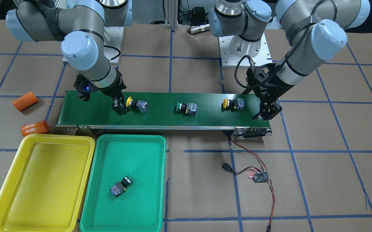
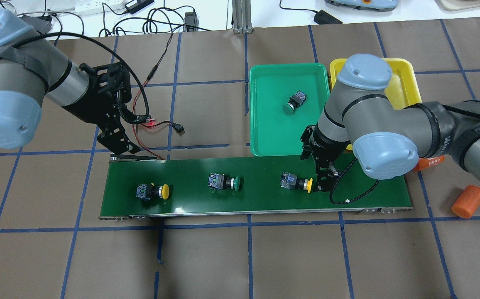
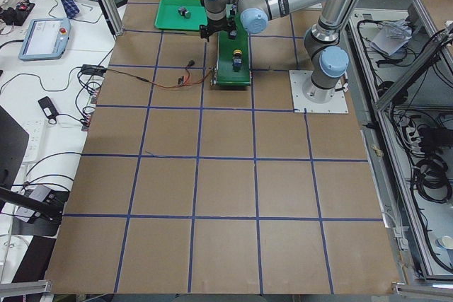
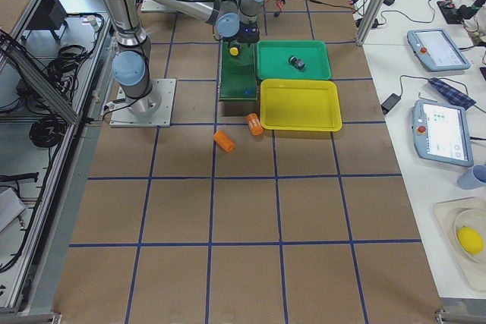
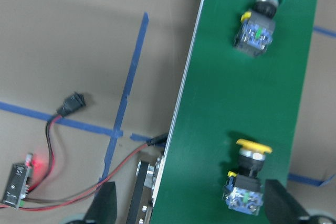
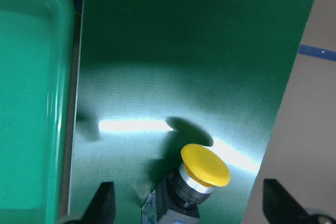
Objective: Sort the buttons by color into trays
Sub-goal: 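Grasp the yellow button at the belt end with right gripper while left withdraws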
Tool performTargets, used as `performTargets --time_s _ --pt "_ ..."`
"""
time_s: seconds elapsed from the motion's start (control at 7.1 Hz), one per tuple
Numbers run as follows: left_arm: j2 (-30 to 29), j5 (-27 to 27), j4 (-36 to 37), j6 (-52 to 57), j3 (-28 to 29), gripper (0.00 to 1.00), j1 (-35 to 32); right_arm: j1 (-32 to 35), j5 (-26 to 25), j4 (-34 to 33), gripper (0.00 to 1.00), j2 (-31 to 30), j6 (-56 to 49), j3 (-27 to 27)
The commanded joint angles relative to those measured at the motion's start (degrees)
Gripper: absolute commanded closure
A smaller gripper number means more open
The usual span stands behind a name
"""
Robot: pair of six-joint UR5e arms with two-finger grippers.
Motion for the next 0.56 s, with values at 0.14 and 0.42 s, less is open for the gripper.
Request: performTargets --time_s 0.14,0.42 --pt "-1.69 4.67 -5.55 -20.80 8.23 0.00 -5.18 0.93 0.03 -3.33 0.00 0.74 0.02 2.02" --pt "0.92 6.24 -7.47 -27.47 10.96 0.00 -5.89 0.94 -0.15 -4.94 0.00 0.83 -0.07 3.79"
